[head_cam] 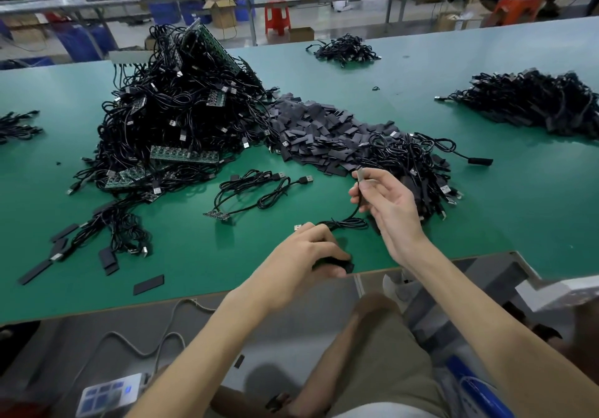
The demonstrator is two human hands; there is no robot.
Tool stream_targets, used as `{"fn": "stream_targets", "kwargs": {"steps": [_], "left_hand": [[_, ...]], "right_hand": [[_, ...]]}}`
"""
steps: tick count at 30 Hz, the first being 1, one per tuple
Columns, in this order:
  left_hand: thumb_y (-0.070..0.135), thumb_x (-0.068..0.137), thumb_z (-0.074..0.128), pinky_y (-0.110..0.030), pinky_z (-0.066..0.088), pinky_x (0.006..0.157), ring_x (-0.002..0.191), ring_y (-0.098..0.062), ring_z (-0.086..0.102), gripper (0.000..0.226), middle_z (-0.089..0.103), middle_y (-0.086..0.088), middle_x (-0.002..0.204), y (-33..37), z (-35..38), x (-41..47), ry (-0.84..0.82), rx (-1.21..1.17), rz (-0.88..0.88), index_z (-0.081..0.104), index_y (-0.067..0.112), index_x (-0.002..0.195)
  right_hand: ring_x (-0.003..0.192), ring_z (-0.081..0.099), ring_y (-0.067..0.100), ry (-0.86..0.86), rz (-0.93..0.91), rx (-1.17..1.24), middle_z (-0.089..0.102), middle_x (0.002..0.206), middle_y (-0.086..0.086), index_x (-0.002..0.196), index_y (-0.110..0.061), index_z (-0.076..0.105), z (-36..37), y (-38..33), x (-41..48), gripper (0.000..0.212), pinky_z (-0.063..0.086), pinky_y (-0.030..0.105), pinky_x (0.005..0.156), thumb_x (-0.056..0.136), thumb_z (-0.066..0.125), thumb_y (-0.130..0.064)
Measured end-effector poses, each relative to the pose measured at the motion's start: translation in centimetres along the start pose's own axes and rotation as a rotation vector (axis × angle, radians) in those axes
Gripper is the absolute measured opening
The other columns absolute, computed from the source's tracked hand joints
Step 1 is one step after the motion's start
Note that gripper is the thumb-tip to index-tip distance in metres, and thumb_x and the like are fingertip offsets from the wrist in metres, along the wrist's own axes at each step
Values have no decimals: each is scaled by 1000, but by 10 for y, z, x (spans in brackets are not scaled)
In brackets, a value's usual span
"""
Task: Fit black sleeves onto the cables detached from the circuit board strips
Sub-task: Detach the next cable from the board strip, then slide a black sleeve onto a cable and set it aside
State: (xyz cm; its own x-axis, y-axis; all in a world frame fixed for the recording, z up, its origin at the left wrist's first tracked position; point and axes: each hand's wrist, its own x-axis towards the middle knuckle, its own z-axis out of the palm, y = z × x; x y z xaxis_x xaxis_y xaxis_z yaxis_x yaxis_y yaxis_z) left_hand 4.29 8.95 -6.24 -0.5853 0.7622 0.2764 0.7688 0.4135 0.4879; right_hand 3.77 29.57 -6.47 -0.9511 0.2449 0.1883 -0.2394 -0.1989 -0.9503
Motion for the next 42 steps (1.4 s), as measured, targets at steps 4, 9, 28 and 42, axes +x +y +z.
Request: {"fn": "stream_targets", "kwargs": {"steps": [4,9,28,42], "left_hand": [[34,86,79,-31,44,92,101,-20,52,33,63,1,110,-1,-2,-6,-4,42,42,76,18,115],[28,91,76,-27,45,82,88,-12,53,8,59,10,93,-1,6,-13,119,0,51,75,21,95],[11,94,70,-22,44,50,54,-18,62,15,72,-9,78,-32,-7,9,314,-718,-375,62,8,106],[26,89,77,-10,44,74,82,-7,61,22,65,10,95,-19,-2,6,399,-193,-230,67,19,107]], "right_hand": [[82,62,17,-27,-10,-55,71,90,7,112,-16,70,0,2,0,18,47,27,70,102,59,-5],[76,63,12,-66,-29,-117,72,85,2,113,-14,72,1,4,0,19,50,21,71,99,63,-5],[76,71,15,-412,-25,-346,77,85,6,101,-15,76,10,6,-3,9,56,23,75,97,69,-12],[73,65,13,-375,50,-466,74,74,-2,90,-14,72,12,4,-5,11,52,29,75,98,65,-9]]}}
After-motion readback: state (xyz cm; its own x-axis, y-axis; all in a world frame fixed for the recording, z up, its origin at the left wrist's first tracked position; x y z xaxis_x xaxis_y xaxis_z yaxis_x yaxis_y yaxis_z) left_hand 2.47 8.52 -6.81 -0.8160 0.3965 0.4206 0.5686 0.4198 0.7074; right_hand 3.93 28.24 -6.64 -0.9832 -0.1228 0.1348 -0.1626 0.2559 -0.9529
